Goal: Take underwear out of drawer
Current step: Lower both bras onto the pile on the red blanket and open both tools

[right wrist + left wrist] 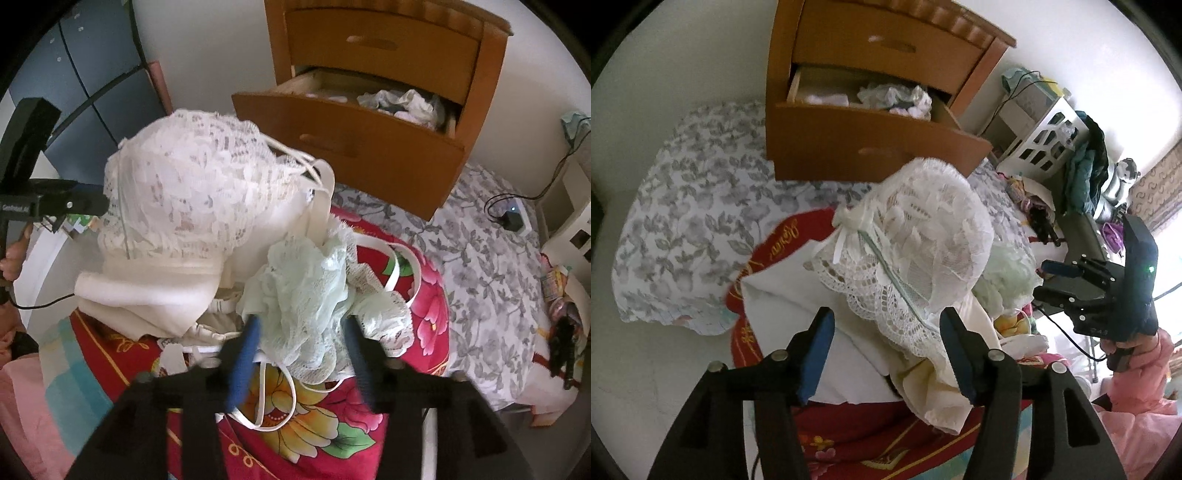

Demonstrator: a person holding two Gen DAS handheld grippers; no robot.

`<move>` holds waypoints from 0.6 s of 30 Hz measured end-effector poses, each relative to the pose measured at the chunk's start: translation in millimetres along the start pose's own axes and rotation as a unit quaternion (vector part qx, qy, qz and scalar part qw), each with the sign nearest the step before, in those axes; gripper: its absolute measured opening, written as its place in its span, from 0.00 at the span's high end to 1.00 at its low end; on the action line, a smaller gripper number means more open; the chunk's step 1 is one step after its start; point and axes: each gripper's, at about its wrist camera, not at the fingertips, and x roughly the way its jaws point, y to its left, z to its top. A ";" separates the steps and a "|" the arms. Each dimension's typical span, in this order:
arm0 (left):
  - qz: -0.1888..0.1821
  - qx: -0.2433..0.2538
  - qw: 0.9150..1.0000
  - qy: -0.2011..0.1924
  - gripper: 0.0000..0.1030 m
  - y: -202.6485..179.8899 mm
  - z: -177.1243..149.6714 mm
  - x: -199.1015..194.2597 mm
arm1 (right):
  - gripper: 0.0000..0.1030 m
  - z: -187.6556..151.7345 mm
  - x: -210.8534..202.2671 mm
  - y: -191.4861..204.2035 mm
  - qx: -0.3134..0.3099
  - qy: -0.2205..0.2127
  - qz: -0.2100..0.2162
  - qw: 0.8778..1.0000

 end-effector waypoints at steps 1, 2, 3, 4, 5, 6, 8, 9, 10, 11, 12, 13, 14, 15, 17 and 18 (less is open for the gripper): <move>0.005 0.003 1.000 -0.005 0.34 -0.9 0.2 -3.6 | 0.45 0.5 -1.1 0.3 0.001 -0.001 0.000 1.000; 0.009 0.006 1.000 -0.011 0.27 -1.8 0.3 -6.9 | 0.44 1.2 -2.4 -0.4 0.003 -0.003 0.001 1.000; 0.016 0.011 1.000 -0.018 0.24 -3.2 0.1 -10.8 | 0.41 1.3 -2.4 -1.9 0.006 -0.004 0.001 1.000; 0.022 0.017 0.999 -0.025 0.24 -4.7 0.1 -14.5 | 0.37 1.4 -1.6 -3.1 0.007 -0.004 0.002 1.000; 0.027 0.020 0.999 -0.029 0.24 -6.1 0.0 -16.4 | 0.35 1.4 -1.2 -3.3 0.008 -0.004 0.002 1.000; 0.033 0.025 0.999 -0.032 0.23 -7.9 0.1 -18.5 | 0.32 0.9 -1.0 -3.4 0.008 -0.004 0.003 1.000; 0.039 0.035 0.998 -0.037 0.16 -10.6 0.3 -20.8 | 0.28 1.2 -0.2 -3.4 0.008 -0.006 0.007 1.000; 0.041 0.041 0.997 -0.041 0.14 -11.9 0.2 -21.4 | 0.25 1.0 0.2 -3.3 0.008 -0.006 0.009 1.000; 0.042 0.044 0.997 -0.042 0.14 -12.3 -0.1 -21.6 | 0.22 0.9 0.6 -2.7 0.007 -0.007 0.010 1.000; 0.043 0.047 0.997 -0.042 0.14 -13.8 -0.5 -21.4 | 0.21 0.6 0.7 -2.2 0.005 -0.007 0.010 1.000; 0.042 0.049 0.997 -0.042 0.14 -14.9 -0.4 -20.8 | 0.19 0.0 0.9 -1.6 0.003 -0.007 0.010 1.000; 0.042 0.050 0.997 -0.042 0.14 -15.7 -0.2 -20.2 | 0.14 -0.2 0.9 -1.0 0.001 -0.008 0.009 1.000; 0.042 0.050 0.997 -0.041 0.13 -16.4 -0.6 -19.9 | 0.12 0.0 0.6 -0.7 0.000 -0.009 0.008 1.000; 0.042 0.050 0.997 -0.040 0.13 -17.0 -0.9 -18.7 | 0.07 0.0 0.1 -0.6 0.000 -0.011 0.009 1.000; 0.042 0.050 0.997 -0.038 0.13 -17.6 -1.4 -17.6 | 0.02 -0.2 -1.1 -0.8 -0.001 -0.014 0.008 1.000; 0.043 0.049 0.997 -0.039 0.13 -17.9 -1.6 -17.3 | 0.00 -0.2 -1.6 -1.1 -0.001 -0.015 0.007 1.000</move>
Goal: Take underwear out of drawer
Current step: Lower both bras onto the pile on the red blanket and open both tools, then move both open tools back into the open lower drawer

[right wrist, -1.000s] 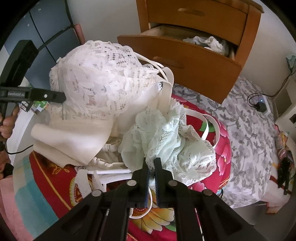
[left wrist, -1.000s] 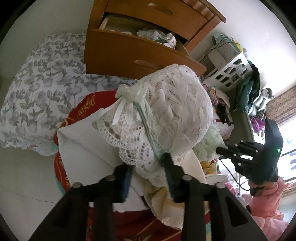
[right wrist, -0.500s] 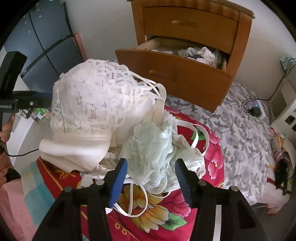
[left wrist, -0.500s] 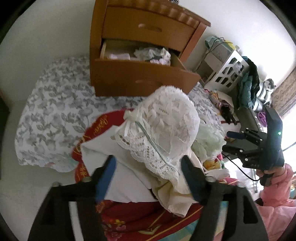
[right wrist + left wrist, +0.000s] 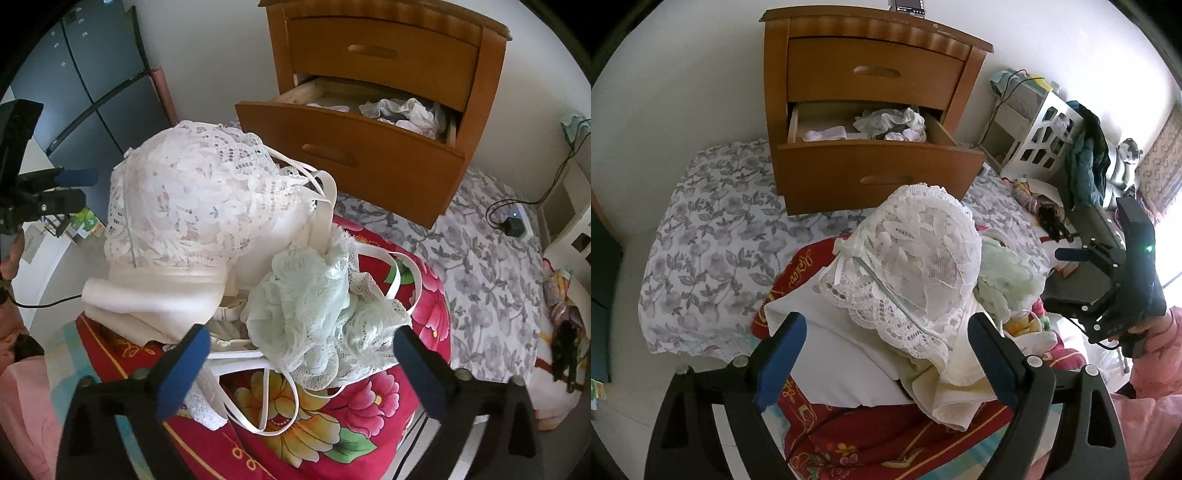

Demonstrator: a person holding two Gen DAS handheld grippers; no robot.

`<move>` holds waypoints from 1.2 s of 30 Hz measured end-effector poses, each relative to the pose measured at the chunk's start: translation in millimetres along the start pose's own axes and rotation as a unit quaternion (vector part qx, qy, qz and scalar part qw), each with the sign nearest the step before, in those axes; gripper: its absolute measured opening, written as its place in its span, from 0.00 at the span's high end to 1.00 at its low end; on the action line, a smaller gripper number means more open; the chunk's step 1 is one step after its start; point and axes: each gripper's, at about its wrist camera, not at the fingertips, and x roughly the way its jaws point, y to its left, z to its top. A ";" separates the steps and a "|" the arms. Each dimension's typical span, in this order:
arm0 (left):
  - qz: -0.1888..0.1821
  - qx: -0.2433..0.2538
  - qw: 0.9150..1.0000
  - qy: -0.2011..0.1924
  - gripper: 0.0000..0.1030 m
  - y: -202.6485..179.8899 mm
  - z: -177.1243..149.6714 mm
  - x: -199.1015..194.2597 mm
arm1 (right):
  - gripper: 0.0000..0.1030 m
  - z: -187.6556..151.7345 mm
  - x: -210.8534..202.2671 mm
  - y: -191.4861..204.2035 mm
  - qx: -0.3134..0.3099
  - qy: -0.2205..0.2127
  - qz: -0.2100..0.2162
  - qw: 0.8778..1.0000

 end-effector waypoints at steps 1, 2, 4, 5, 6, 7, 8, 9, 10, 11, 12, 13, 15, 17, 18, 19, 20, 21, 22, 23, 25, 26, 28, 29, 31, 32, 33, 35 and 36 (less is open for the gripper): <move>0.000 0.000 1.000 -0.002 0.12 0.3 0.1 -0.1 | 0.00 0.1 -0.5 -0.4 0.001 -0.002 -0.002 1.000; 0.001 -0.001 1.000 -0.002 0.03 0.5 0.2 0.3 | 0.00 0.5 -0.5 -0.6 0.002 -0.003 -0.003 1.000; 0.001 -0.004 1.000 -0.006 0.00 1.2 0.5 0.2 | 0.00 0.1 -0.8 -1.9 0.005 -0.004 -0.002 1.000; 0.002 -0.005 1.000 -0.007 0.00 1.1 0.7 -0.2 | 0.00 0.0 -0.8 -2.2 0.005 -0.004 -0.002 1.000; 0.003 -0.008 1.000 -0.007 0.00 1.5 1.0 -0.2 | 0.00 -0.2 -0.5 -2.0 0.005 -0.004 -0.002 1.000; 0.004 -0.010 1.000 -0.008 0.00 2.2 1.3 -0.2 | 0.00 -0.3 -0.4 -2.3 0.004 -0.004 -0.003 1.000; 0.004 -0.011 1.000 -0.009 0.00 2.7 1.4 -0.4 | 0.00 -0.3 -0.2 -1.8 0.004 -0.004 -0.004 1.000; 0.003 -0.012 1.000 -0.009 0.00 3.4 1.6 -0.4 | 0.00 -0.3 0.2 -1.6 0.003 -0.005 -0.003 1.000; 0.003 -0.014 1.000 -0.009 0.00 3.9 1.9 -0.4 | 0.00 -0.3 0.5 -1.4 0.003 -0.005 -0.003 1.000; 0.004 -0.014 1.000 -0.009 0.00 4.1 2.0 -0.3 | 0.00 -0.3 0.6 -1.5 0.004 -0.005 -0.003 1.000; 0.004 -0.014 1.000 -0.009 0.00 4.1 1.6 -0.3 | 0.00 -0.3 0.6 -1.9 0.004 -0.006 -0.004 1.000; 0.003 -0.013 1.000 -0.008 0.00 4.0 1.5 0.0 | 0.00 -0.4 0.7 -1.8 0.005 -0.006 -0.004 1.000; 0.001 -0.010 1.000 -0.006 0.00 3.9 1.2 0.7 | 0.00 -0.8 0.8 -2.7 0.006 -0.006 -0.004 1.000; 0.002 -0.006 1.000 -0.004 0.00 1.6 0.6 1.7 | 0.00 -0.8 0.9 -3.3 0.007 -0.007 -0.003 1.000; 0.002 -0.004 1.000 -0.003 0.00 0.8 0.5 2.1 | 0.00 -0.8 0.8 -3.3 0.007 -0.007 -0.003 1.000; 0.001 -0.003 1.000 -0.003 0.00 0.0 0.3 2.5 | 0.00 -0.8 0.9 -3.8 0.008 -0.007 -0.002 1.000; 0.001 -0.002 1.000 -0.002 0.00 -1.1 -0.3 2.8 | 0.00 -0.8 1.0 -4.1 0.008 -0.007 -0.002 1.000; 0.002 -0.002 1.000 -0.002 0.00 -1.7 -0.6 3.1 | 0.00 -0.7 1.2 -4.3 0.009 -0.007 -0.002 1.000; 0.002 -0.002 1.000 -0.001 0.00 -2.0 -0.7 3.1 | 0.00 -0.7 1.3 -4.5 0.009 -0.007 -0.002 1.000; 0.002 -0.001 1.000 -0.002 0.00 -2.4 -0.8 3.1 | 0.00 -0.6 1.6 -4.8 0.010 -0.006 -0.002 1.000; 0.002 -0.003 1.000 -0.002 0.00 -3.0 -1.2 3.9 | 0.00 -0.6 1.7 -5.3 0.011 -0.006 -0.001 1.000; 0.002 -0.002 1.000 -0.001 0.00 -4.0 -1.3 4.5 | 0.00 -0.3 1.8 -5.4 0.013 -0.006 0.000 1.000; 0.000 0.002 1.000 0.001 0.00 -6.5 -1.4 6.1 | 0.00 0.3 1.4 -5.9 0.016 -0.008 0.000 1.000; 0.000 0.004 1.000 0.003 0.00 -7.9 -1.9 7.2 | 0.00 0.6 1.0 -6.2 0.017 -0.009 0.002 1.000; -0.001 0.007 1.000 0.005 0.00 -10.9 -2.4 8.6 | 0.00 0.9 0.6 -6.6 0.018 -0.010 0.002 1.000; -0.002 0.008 1.000 0.005 0.00 -11.6 -2.4 8.6 | 0.00 1.1 0.3 -6.7 0.018 -0.010 0.002 1.000; -0.002 0.010 1.000 0.004 0.00 -12.4 -2.0 8.4 | 0.00 1.4 -0.3 -6.7 0.018 -0.011 0.002 1.000; -0.003 0.011 1.000 0.001 0.00 -14.3 -0.3 7.3 | 0.00 2.1 -1.0 -6.7 0.017 -0.011 0.003 1.000; -0.003 0.012 1.000 0.000 0.00 -14.5 0.9 6.3 | 0.00 3.3 -2.1 -6.4 0.016 -0.013 0.004 1.000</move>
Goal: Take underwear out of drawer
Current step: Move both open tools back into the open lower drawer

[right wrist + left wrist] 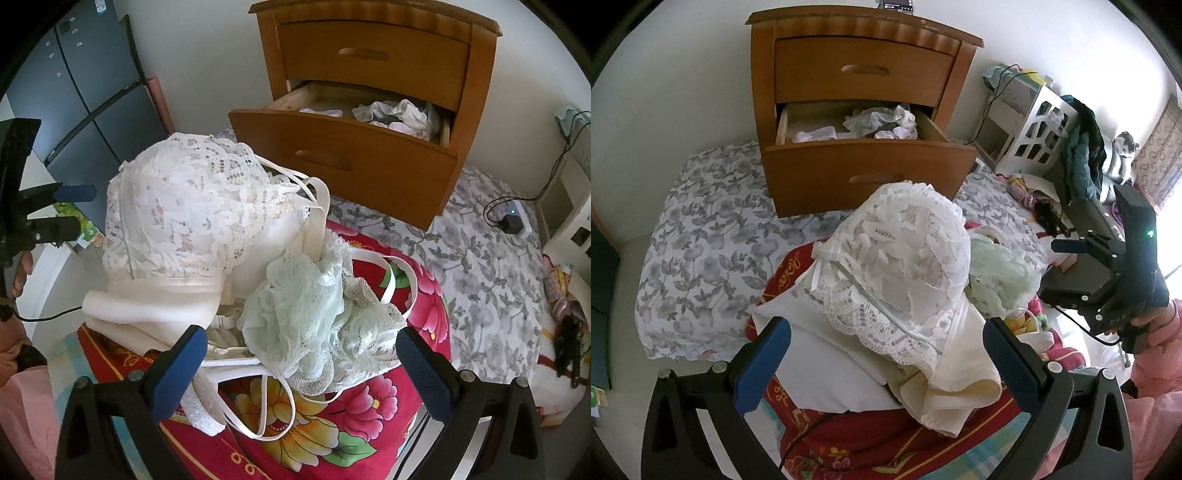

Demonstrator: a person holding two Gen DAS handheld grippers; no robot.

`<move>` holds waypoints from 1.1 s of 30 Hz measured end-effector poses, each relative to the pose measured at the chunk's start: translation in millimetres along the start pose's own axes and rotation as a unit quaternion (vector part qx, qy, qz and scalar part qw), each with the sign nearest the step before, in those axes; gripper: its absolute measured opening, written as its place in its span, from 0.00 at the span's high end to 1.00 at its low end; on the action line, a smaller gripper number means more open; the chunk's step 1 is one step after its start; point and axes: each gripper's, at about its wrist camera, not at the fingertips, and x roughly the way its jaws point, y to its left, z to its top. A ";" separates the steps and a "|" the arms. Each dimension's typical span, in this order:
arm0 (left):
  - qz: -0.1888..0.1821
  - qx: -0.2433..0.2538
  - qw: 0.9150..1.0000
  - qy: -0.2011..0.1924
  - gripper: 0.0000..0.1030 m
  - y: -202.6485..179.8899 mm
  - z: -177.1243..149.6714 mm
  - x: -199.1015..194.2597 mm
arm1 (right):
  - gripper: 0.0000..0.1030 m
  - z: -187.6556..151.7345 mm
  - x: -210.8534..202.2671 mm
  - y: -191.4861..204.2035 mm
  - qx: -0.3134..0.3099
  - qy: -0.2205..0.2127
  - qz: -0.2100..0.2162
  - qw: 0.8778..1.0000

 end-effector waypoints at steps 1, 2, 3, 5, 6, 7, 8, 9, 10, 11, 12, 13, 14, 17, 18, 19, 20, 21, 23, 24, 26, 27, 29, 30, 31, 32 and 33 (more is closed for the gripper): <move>0.000 0.002 1.000 -0.001 0.00 -0.3 2.0 -1.6 | 0.00 1.8 -2.6 0.3 -0.001 -0.004 0.001 1.000; 0.000 0.004 1.000 -0.004 0.00 -0.5 3.9 -3.4 | 0.00 3.9 -4.8 0.7 -0.001 -0.007 0.002 1.000; 0.000 0.007 1.000 -0.009 0.00 -1.3 7.8 -6.8 | 0.00 5.9 -6.7 0.8 -0.002 -0.009 0.004 1.000; 0.002 0.014 1.000 -0.024 0.00 -3.5 19.8 -16.6 | 0.00 13.5 -14.4 0.6 -0.007 -0.017 0.003 1.000; 0.004 0.015 0.999 -0.032 0.00 -4.0 25.9 -20.9 | 0.00 17.2 -17.9 0.5 -0.009 -0.022 0.000 1.000; 0.007 0.016 0.999 -0.043 0.00 -4.7 34.0 -26.3 | 0.00 25.0 -24.6 -0.2 -0.013 -0.032 -0.006 0.999; 0.008 0.018 0.998 -0.052 0.00 -5.1 42.4 -30.8 | 0.00 30.3 -29.2 -0.6 -0.015 -0.039 -0.009 0.999; 0.008 0.019 0.998 -0.061 0.00 -5.1 50.6 -34.1 | 0.00 36.8 -34.2 -1.3 -0.016 -0.047 -0.011 0.999; 0.007 0.021 0.997 -0.072 0.00 -4.6 60.4 -37.5 | 0.00 45.6 -40.1 -3.2 -0.016 -0.056 -0.012 0.998; 0.007 0.022 0.997 -0.080 0.00 -3.1 68.2 -39.2 | 0.00 51.8 -43.5 -4.8 -0.014 -0.060 -0.012 0.998; 0.009 0.024 0.996 -0.089 0.00 -1.8 78.0 -40.2 | 0.00 59.4 -47.3 -6.9 -0.012 -0.066 -0.012 0.998; 0.013 0.027 0.995 -0.095 0.00 -0.9 86.2 -40.3 | 0.00 67.4 -50.5 -9.6 -0.010 -0.072 -0.013 0.997; 0.018 0.031 0.994 -0.100 0.00 0.9 95.3 -39.4 | 0.00 73.8 -52.3 -11.8 -0.008 -0.077 -0.015 0.997; 0.027 0.026 0.993 -0.111 0.00 10.9 121.5 -32.5 | 0.00 94.0 -57.0 -22.8 0.002 -0.096 -0.020 0.995; 0.022 0.019 0.993 -0.114 0.00 16.6 129.6 -29.1 | 0.00 101.6 -56.8 -28.3 0.012 -0.101 -0.025 0.994; 0.019 0.009 0.993 -0.117 0.00 23.1 137.2 -24.9 | 0.00 108.8 -55.6 -33.6 0.021 -0.104 -0.031 0.994; 0.020 -0.005 0.992 -0.122 0.00 30.1 144.2 -20.0 | 0.00 114.0 -54.7 -38.3 0.028 -0.107 -0.035 0.993; 0.020 -0.015 0.992 -0.127 0.00 34.8 148.9 -16.4 | 0.00 120.6 -52.6 -43.8 0.034 -0.117 -0.038 0.992; 0.020 -0.034 0.990 -0.139 0.00 47.3 158.8 -5.2 | 0.00 130.9 -49.2 -51.3 0.038 -0.136 -0.045 0.989; 0.022 -0.040 0.989 -0.139 0.00 51.5 162.0 -0.2 | 0.00 135.5 -45.9 -54.7 0.040 -0.139 -0.048 0.988; 0.019 -0.053 0.990 -0.130 0.00 61.2 168.3 13.6 | 0.00 148.6 -33.7 -63.7 0.051 -0.131 -0.036 0.989; 0.014 -0.064 0.990 -0.122 0.00 66.5 171.9 22.5 | 0.00 153.8 -27.0 -66.2 0.056 -0.127 -0.030 0.990; 0.008 -0.083 0.991 -0.108 0.00 75.9 178.8 36.2 | 0.00 163.4 -15.5 -70.2 0.056 -0.117 -0.028 0.991; 0.010 -0.087 0.991 -0.098 0.00 80.1 182.5 44.2 | 0.00 168.7 -7.4 -71.5 0.052 -0.110 -0.031 0.992; 0.014 -0.088 0.992 -0.090 0.00 83.1 186.1 51.2 | 0.00 171.9 0.0 -71.9 0.050 -0.103 -0.034 0.993; 0.018 -0.088 0.992 -0.084 0.00 85.8 189.3 57.9 | 0.00 175.1 6.2 -73.9 0.049 -0.096 -0.036 0.994; 0.021 -0.090 0.993 -0.079 0.00 88.1 191.4 62.9 | 0.00 176.7 11.5 -76.3 0.050 -0.091 -0.036 0.994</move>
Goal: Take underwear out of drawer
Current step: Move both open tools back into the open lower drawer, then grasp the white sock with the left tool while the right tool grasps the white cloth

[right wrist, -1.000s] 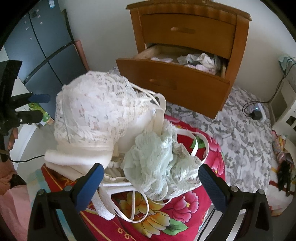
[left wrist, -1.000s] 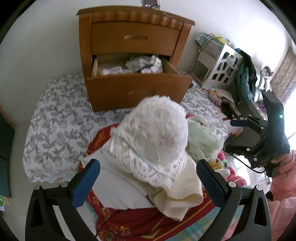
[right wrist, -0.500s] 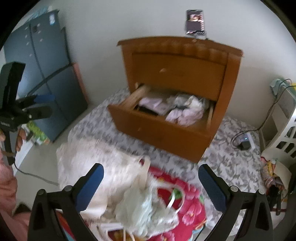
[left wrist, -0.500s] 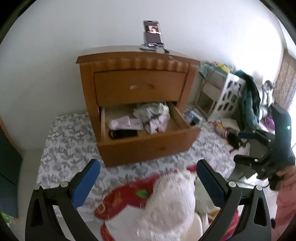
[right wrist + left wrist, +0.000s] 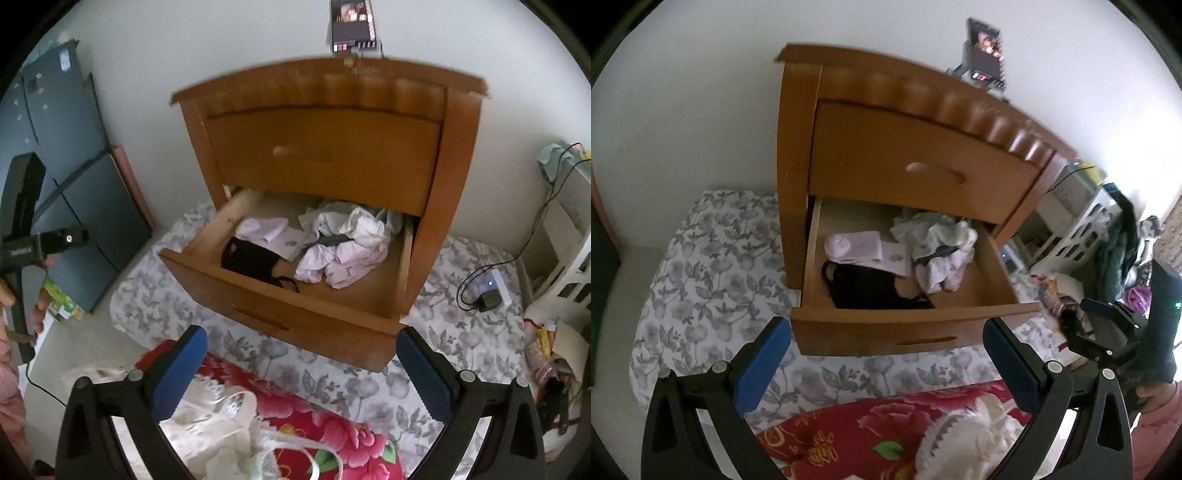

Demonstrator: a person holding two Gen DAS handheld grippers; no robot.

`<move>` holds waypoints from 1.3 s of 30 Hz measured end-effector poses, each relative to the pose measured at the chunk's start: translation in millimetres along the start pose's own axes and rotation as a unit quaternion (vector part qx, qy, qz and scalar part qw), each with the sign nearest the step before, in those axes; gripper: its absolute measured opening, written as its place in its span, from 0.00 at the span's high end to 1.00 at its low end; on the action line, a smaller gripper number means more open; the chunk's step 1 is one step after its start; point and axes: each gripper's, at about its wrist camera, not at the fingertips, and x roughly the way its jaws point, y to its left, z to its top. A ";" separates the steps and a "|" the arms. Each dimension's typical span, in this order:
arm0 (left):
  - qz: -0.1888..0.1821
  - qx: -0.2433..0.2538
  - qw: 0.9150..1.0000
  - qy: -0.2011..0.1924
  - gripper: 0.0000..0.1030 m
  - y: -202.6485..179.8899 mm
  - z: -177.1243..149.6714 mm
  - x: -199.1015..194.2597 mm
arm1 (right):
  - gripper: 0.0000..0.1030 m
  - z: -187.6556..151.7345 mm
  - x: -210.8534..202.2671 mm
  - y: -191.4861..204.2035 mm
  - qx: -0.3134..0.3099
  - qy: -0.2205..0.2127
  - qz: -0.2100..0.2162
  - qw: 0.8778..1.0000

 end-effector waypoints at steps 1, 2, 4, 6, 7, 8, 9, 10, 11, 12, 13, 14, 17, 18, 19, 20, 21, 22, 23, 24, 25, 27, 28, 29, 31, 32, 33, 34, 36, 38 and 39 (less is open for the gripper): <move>0.001 -0.006 1.000 0.006 0.00 2.7 1.8 6.5 | 0.00 3.4 10.6 -1.7 0.003 0.008 0.001 1.000; -0.002 -0.014 1.000 0.013 0.00 6.3 3.9 13.4 | 0.00 4.4 16.2 -4.0 0.005 0.012 0.002 1.000; -0.002 -0.029 0.999 0.024 0.00 12.6 7.7 24.6 | 0.00 7.1 30.1 -8.4 0.009 0.021 0.002 1.000; 0.005 -0.044 0.999 0.030 0.00 19.2 12.4 37.2 | 0.00 10.5 44.5 -13.5 0.016 0.033 0.003 0.999; 0.007 -0.051 0.998 0.033 0.00 23.1 15.6 44.1 | 0.00 12.2 51.6 -16.3 0.020 0.039 0.003 0.999; 0.009 -0.056 0.998 0.034 0.00 25.4 18.5 49.0 | 0.00 14.4 60.1 -19.6 0.025 0.044 0.001 0.999; 0.013 -0.061 0.997 0.035 0.00 28.3 21.7 54.3 | 0.00 15.9 66.1 -21.9 0.029 0.048 -0.002 0.998; 0.016 -0.062 0.997 0.035 0.00 30.1 25.5 59.5 | 0.00 17.8 73.5 -25.0 0.036 0.053 -0.005 0.998; 0.017 -0.061 0.997 0.037 0.00 30.5 29.0 63.6 | 0.00 20.5 82.1 -29.3 0.044 0.057 -0.003 0.997; 0.018 -0.058 0.997 0.039 0.00 30.3 32.8 68.6 | 0.00 22.2 85.7 -31.8 0.047 0.058 0.000 0.997; 0.019 -0.052 0.998 0.042 0.00 29.3 36.6 73.9 | 0.00 25.0 90.3 -35.0 0.053 0.058 0.002 0.997; 0.020 -0.048 0.998 0.047 0.00 28.7 39.8 78.6 | 0.00 29.2 94.9 -38.4 0.059 0.057 0.006 0.997; 0.025 -0.044 0.997 0.064 0.00 26.7 50.1 96.6 | 0.00 44.3 105.7 -46.5 0.065 0.053 0.005 0.996; 0.024 -0.042 0.996 0.072 0.00 25.6 53.8 104.8 | 0.00 49.7 108.8 -49.0 0.067 0.053 0.004 0.996; 0.025 -0.041 0.996 0.079 0.00 24.9 56.2 111.0 | 0.00 53.7 110.6 -50.6 0.068 0.052 0.004 0.996; 0.028 -0.040 0.995 0.086 0.00 24.0 58.6 118.3 | 0.00 59.9 114.6 -54.2 0.074 0.052 0.004 0.996; 0.031 -0.040 0.994 0.092 0.00 23.3 60.4 123.9 | 0.00 65.8 119.2 -58.6 0.082 0.052 0.006 0.995; 0.031 -0.041 0.994 0.099 0.00 22.9 62.3 131.3 | 0.00 69.7 122.3 -61.3 0.087 0.053 0.008 0.995; 0.030 -0.040 0.993 0.105 0.00 22.3 63.5 136.8 | 0.00 75.0 127.3 -65.6 0.096 0.054 0.008 0.994; 0.030 -0.039 0.993 0.111 0.00 21.5 65.2 143.7 | 0.00 79.9 132.6 -69.2 0.102 0.055 0.007 0.993; 0.030 -0.038 0.992 0.115 0.00 20.7 67.0 150.2 | 0.00 82.5 136.1 -71.2 0.104 0.056 0.004 0.993; 0.033 -0.040 0.992 0.119 0.00 20.5 70.5 161.3 | 0.00 91.1 147.3 -77.0 0.109 0.059 -0.007 0.992; 0.033 -0.042 0.991 0.121 0.00 20.9 72.1 166.2 | 0.00 94.4 151.7 -79.8 0.113 0.060 -0.009 0.992; 0.033 -0.045 0.991 0.123 0.00 21.7 73.8 171.3 | 0.00 97.9 155.9 -82.7 0.118 0.060 -0.011 0.991; 0.035 -0.048 0.990 0.125 0.00 22.6 77.0 181.7 | 0.00 104.0 163.0 -86.8 0.125 0.060 -0.012 0.990; 0.036 -0.048 0.990 0.127 0.00 22.4 78.3 185.3 | 0.01 108.0 168.8 -88.5 0.129 0.061 -0.013 0.990; 0.037 -0.048 0.990 0.128 0.00 22.6 79.3 189.7 | 0.02 110.5 173.3 -89.3 0.129 0.062 -0.016 0.990; 0.036 -0.049 0.990 0.129 0.00 23.0 79.8 193.6 | 0.04 111.3 175.9 -90.3 0.129 0.063 -0.017 0.989; 0.033 -0.052 0.989 0.132 0.00 23.7 80.4 199.9 | 0.08 114.1 187.9 -89.6 0.130 0.070 -0.025 0.989; 0.035 -0.051 0.989 0.134 0.00 24.4 82.6 206.3 | 0.11 115.6 196.8 -88.7 0.129 0.074 -0.029 0.988; 0.036 -0.051 0.989 0.134 0.00 24.8 82.7 208.8 | 0.13 115.7 201.0 -87.6 0.127 0.076 -0.030 0.989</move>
